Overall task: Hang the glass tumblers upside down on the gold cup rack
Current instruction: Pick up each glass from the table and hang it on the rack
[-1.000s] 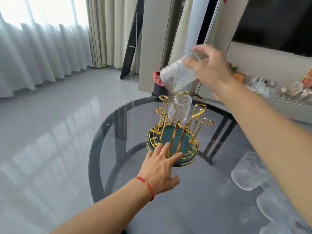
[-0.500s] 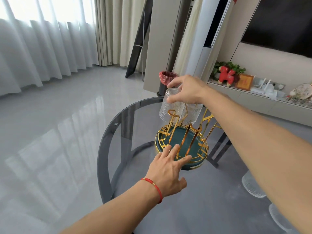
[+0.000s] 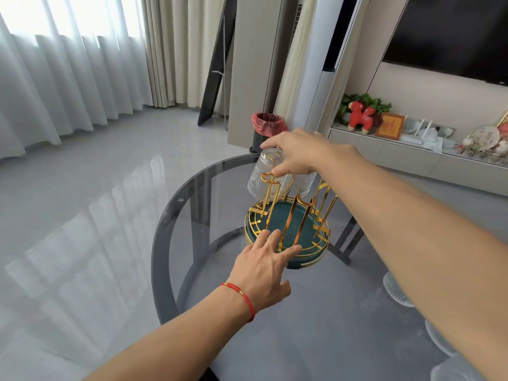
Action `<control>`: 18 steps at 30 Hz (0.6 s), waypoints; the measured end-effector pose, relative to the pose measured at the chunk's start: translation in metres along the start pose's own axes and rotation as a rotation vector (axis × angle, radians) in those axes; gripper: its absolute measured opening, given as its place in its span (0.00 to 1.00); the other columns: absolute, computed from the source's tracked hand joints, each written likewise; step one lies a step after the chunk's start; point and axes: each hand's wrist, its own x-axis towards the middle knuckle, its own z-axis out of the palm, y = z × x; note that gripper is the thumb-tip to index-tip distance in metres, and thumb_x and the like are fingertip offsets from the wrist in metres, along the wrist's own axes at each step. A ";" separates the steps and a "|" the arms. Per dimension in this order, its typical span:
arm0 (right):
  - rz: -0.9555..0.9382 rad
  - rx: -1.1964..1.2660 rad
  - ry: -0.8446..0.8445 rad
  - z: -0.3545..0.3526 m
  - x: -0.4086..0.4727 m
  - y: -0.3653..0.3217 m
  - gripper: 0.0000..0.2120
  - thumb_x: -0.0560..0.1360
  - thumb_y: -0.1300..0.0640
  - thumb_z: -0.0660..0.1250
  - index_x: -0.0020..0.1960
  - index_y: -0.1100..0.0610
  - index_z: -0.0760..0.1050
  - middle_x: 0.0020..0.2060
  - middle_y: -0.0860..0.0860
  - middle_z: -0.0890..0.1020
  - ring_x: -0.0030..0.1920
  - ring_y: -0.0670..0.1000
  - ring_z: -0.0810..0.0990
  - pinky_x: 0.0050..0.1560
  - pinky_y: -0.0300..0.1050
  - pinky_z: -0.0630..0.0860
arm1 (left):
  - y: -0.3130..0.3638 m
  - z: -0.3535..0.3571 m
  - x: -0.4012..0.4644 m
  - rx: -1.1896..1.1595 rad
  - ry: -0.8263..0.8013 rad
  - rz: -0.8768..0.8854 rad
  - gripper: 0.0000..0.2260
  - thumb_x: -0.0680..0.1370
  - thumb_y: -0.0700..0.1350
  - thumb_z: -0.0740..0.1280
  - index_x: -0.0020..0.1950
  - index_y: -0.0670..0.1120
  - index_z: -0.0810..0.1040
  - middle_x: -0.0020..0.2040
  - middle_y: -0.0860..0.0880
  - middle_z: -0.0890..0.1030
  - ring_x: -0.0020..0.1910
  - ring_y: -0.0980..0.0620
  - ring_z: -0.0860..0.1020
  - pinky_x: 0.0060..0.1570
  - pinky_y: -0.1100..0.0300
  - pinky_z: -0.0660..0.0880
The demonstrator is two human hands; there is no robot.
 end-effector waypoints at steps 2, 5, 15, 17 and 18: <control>-0.019 -0.011 0.104 0.002 -0.019 0.003 0.29 0.78 0.43 0.71 0.78 0.42 0.68 0.72 0.52 0.78 0.71 0.59 0.75 0.69 0.62 0.69 | 0.005 -0.005 0.000 0.041 0.036 -0.030 0.32 0.77 0.58 0.69 0.79 0.56 0.63 0.76 0.38 0.63 0.74 0.37 0.59 0.64 0.43 0.74; -0.023 0.107 0.268 0.010 -0.058 0.013 0.25 0.81 0.48 0.65 0.77 0.47 0.69 0.74 0.52 0.75 0.74 0.57 0.72 0.71 0.61 0.67 | 0.016 -0.011 -0.004 0.129 0.089 -0.072 0.28 0.77 0.59 0.68 0.74 0.51 0.68 0.68 0.40 0.70 0.67 0.40 0.65 0.57 0.47 0.76; 0.332 0.432 0.718 0.094 -0.292 0.040 0.16 0.76 0.59 0.68 0.64 0.55 0.78 0.59 0.50 0.81 0.61 0.54 0.78 0.66 0.47 0.71 | 0.099 -0.011 -0.022 -0.259 0.360 0.238 0.21 0.72 0.54 0.73 0.61 0.47 0.77 0.54 0.46 0.76 0.55 0.45 0.71 0.54 0.52 0.74; 0.419 0.359 0.700 0.107 -0.329 0.046 0.14 0.75 0.61 0.71 0.60 0.56 0.80 0.58 0.51 0.82 0.61 0.56 0.77 0.67 0.51 0.71 | 0.114 -0.002 -0.029 -0.349 0.321 0.315 0.22 0.72 0.52 0.74 0.63 0.46 0.77 0.57 0.46 0.77 0.58 0.45 0.71 0.58 0.53 0.73; 0.470 0.331 0.707 0.112 -0.345 0.049 0.14 0.74 0.60 0.73 0.60 0.56 0.81 0.58 0.52 0.82 0.61 0.58 0.77 0.67 0.49 0.69 | 0.119 0.002 -0.031 -0.364 0.298 0.345 0.23 0.72 0.51 0.74 0.65 0.46 0.77 0.58 0.46 0.77 0.59 0.45 0.71 0.59 0.54 0.72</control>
